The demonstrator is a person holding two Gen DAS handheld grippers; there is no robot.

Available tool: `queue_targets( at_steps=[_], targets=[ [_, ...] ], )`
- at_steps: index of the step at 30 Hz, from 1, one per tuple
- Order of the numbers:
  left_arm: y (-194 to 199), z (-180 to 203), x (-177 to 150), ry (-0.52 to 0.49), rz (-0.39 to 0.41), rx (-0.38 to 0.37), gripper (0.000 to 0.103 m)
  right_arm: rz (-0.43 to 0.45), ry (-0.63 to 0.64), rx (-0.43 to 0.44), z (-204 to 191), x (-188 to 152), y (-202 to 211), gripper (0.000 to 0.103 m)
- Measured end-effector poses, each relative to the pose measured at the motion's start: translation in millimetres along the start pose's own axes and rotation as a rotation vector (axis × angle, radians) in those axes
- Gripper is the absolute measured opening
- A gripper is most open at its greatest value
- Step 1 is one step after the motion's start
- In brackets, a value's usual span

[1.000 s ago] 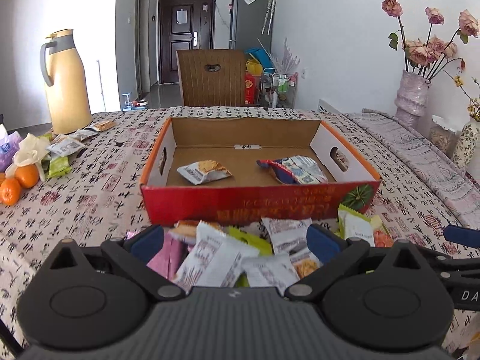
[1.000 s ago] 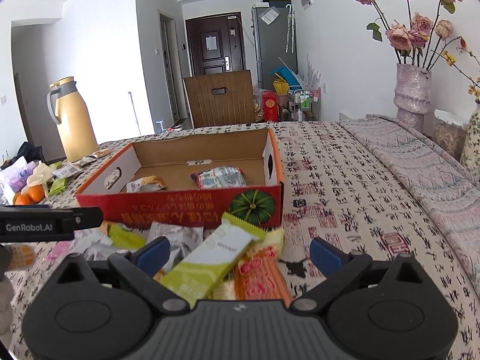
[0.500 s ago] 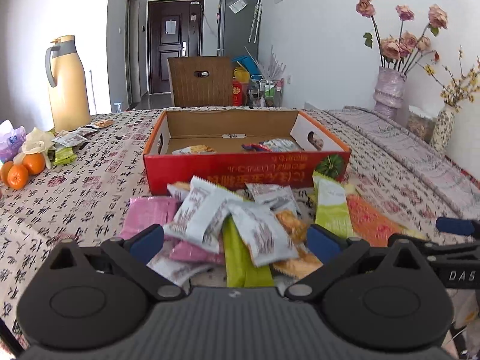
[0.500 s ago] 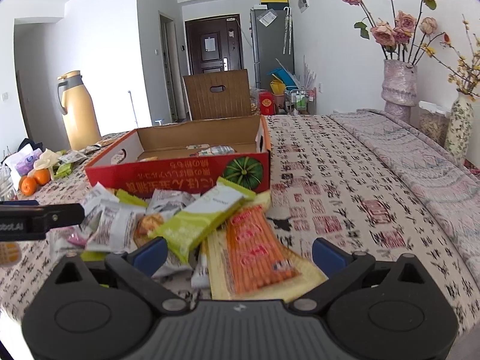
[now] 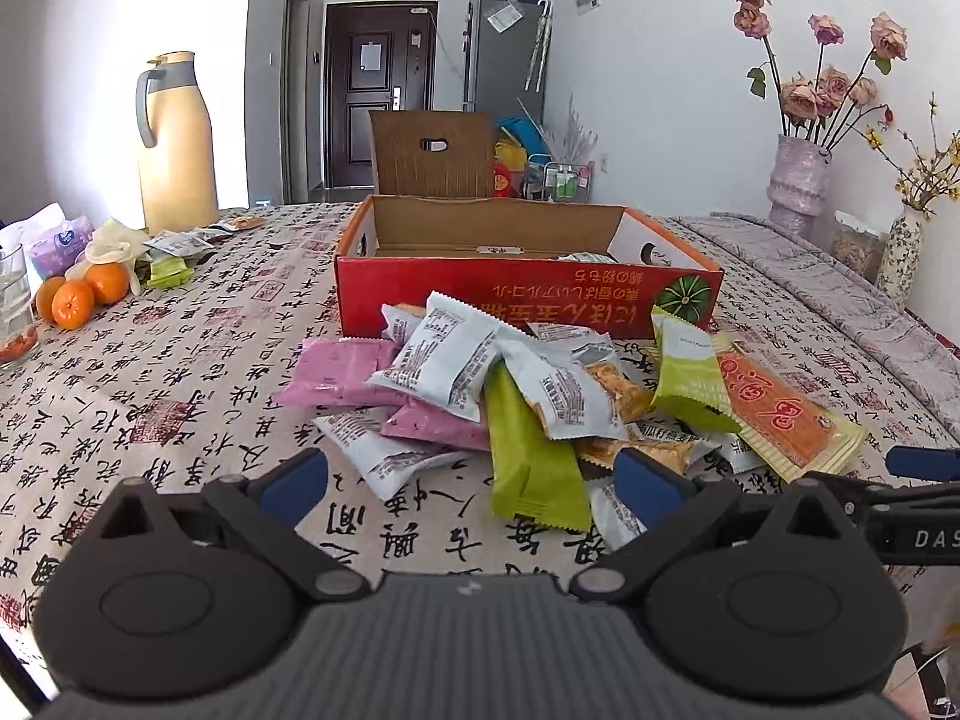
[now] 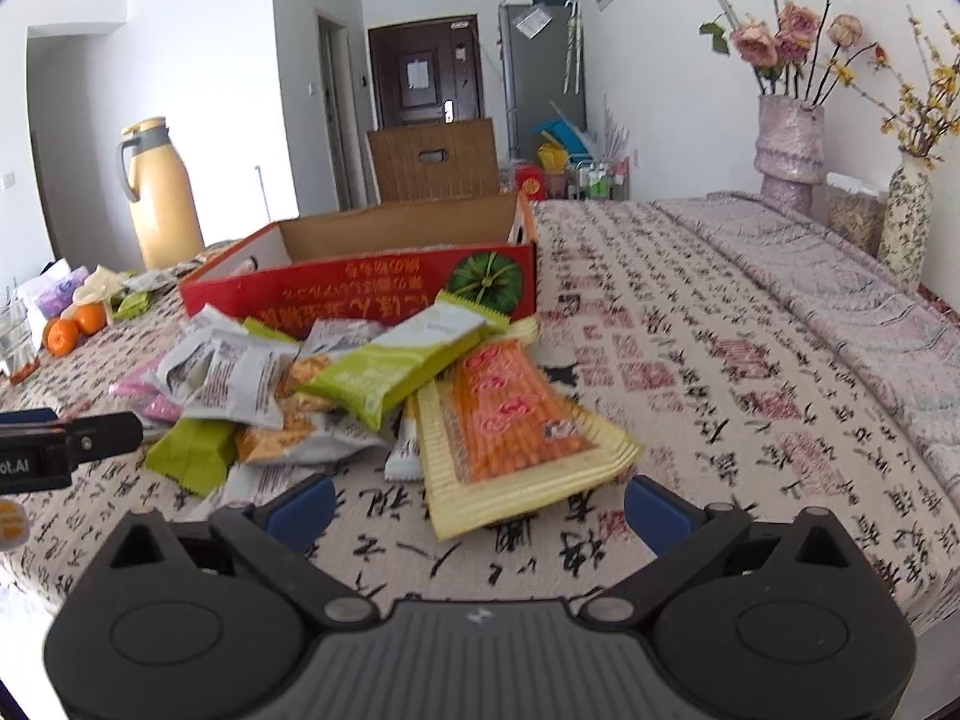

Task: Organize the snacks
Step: 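Move both tools back toward the snack pile, then grasp the orange sausage pack with the right gripper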

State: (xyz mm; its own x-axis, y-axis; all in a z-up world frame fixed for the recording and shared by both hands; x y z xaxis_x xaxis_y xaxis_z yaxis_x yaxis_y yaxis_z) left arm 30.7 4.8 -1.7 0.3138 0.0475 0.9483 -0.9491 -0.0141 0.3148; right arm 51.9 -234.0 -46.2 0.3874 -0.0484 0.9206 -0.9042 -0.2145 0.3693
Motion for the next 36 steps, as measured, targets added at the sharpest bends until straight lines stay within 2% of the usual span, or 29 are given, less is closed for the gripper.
queue_targets(
  at_steps=[5, 12, 19, 21, 23, 32, 34, 36],
  targets=[
    [-6.1, -4.7, 1.6, 0.009, 0.003, 0.009, 0.103, 0.004, 0.004, 0.023, 0.1, 3.2, -6.5, 0.103],
    [-17.5, -16.3, 3.4, 0.034, -0.004, 0.025, 0.103, 0.007, 0.070, -0.008, 4.3, 21.2, -30.0, 0.103],
    [-21.3, -22.5, 5.8, 0.041, -0.001, 0.046, 0.103, -0.075, 0.143, 0.002, 7.3, 30.3, -78.5, 0.100],
    [-23.0, -23.4, 5.3, 0.041, -0.006, 0.050, 0.103, -0.110, 0.133, 0.003, 9.9, 29.9, -91.9, 0.094],
    [-25.3, -24.3, 4.8, 0.042, -0.012, 0.053, 0.103, -0.129, 0.097, 0.033, 14.5, 29.9, -102.7, 0.094],
    [-32.0, -23.9, 2.8, 0.039, -0.028, 0.049, 0.103, -0.124, 0.018, 0.146, 20.1, 25.7, -101.3, 0.059],
    [-32.1, -24.1, 2.6, 0.042, -0.030, 0.048, 0.103, -0.112, 0.020, 0.138, 23.0, 24.7, -94.7, 0.037],
    [-32.9, -24.2, 2.7, 0.044, -0.033, 0.050, 0.103, -0.099, -0.004, 0.138, 28.3, 25.8, -89.0, 0.030]
  ],
)
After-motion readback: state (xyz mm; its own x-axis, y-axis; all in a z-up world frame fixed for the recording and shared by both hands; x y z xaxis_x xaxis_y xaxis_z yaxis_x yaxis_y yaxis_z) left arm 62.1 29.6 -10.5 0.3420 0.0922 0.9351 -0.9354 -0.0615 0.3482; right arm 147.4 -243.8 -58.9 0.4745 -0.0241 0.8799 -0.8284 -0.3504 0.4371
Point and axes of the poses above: each gripper's, at about its wrist camera, not at the fingertips, and y roughly against the way its jaws point, z to its right, x to its top, the point moved 1 cm from there along -y, roughly the way its jaws point, and after that the axes turned 13 degrees about z, right-handed, at the moved point
